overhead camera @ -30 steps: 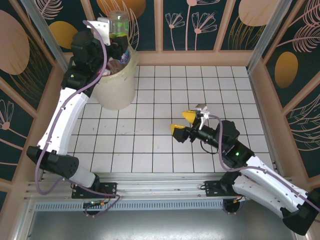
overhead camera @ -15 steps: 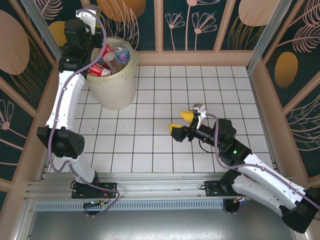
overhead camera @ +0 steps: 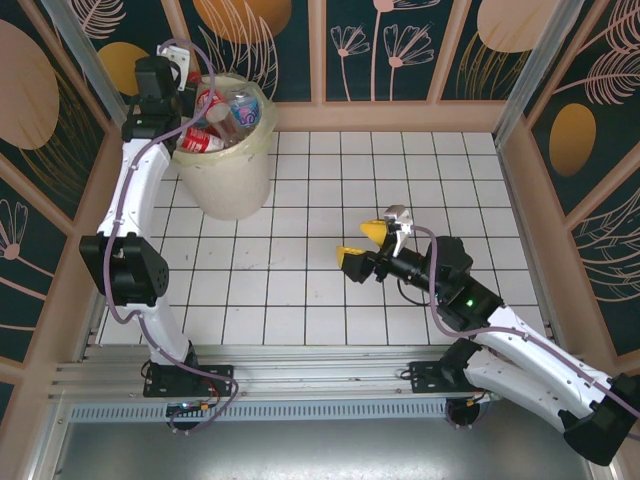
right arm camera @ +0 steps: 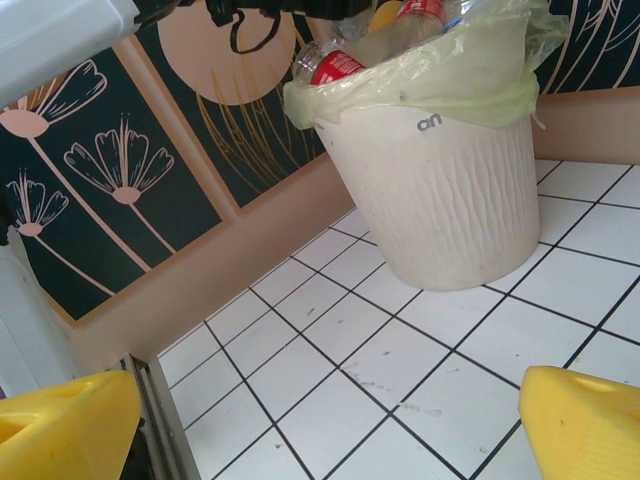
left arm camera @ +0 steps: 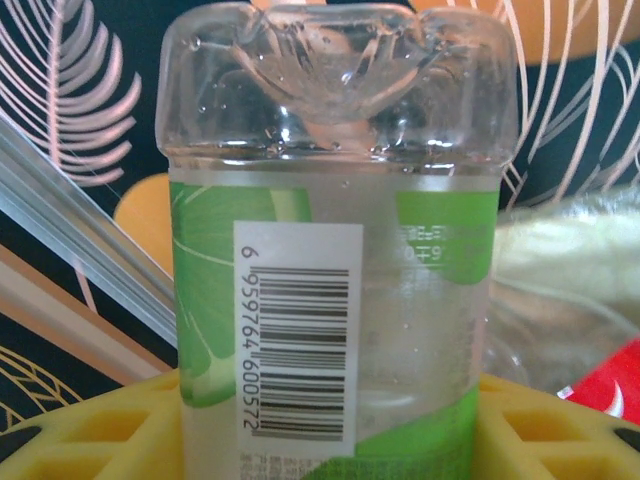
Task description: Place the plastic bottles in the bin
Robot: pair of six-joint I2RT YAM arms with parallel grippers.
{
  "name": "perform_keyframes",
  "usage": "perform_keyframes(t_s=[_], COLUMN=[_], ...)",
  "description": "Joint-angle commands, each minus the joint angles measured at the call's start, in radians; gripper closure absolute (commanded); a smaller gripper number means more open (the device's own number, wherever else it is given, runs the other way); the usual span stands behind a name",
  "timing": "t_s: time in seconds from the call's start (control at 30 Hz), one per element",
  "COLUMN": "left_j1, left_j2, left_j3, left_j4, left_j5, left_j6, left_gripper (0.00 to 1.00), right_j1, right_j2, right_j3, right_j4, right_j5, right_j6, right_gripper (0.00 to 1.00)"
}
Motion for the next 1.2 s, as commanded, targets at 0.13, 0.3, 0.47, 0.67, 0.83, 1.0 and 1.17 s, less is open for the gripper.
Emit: perform_keyframes(t_s=[0.13, 0.3, 0.47, 0.67, 0.83, 1.0, 1.17], left_j1=[0.002, 0.003, 0.003, 0.002, 0.002, 0.002, 0.002], left_j2=[-0.009, -0.02, -0.032, -0.044, -0.038, -0.036, -0.059], left_j3=[-0.039, -0.031, -0.044, -0.035, 0.017, 0.072, 0.099], left_j4=[-0.017, -0.049, -0.074, -0.088, -0.115, -0.133, -0.116], left_j5=[-0.043, -0.052, -0.066, -0.058, -0.013, 0.055, 0.131], left_j6=[0.025, 0.022, 0.018, -0.003, -0.05, -0.117, -0.177], left_gripper=[0.41, 0.39, 0.38, 0.27, 0.16, 0.08, 0.01], right_j1=[0.006, 0.005, 0.005, 0.006, 0.006, 0.006, 0.005], right_j2=[-0.007, -0.014, -0.014, -0.014, -0.017, -0.021, -0.019], right_j3=[0.018, 0.012, 0.007, 0.003, -0.002, -0.008, -0.008], right_j4=[0.02, 0.02, 0.028, 0.028, 0.032, 0.034, 0.035], right_j5=[-0.008, -0.005, -0.008, -0.008, -0.008, -0.002, 0.002], right_j6=[-0.003, -0.001, 0.002, 0.001, 0.002, 0.004, 0.004], right_gripper=[0.02, 0.02, 0.02, 0.02, 0.02, 0.02, 0.02])
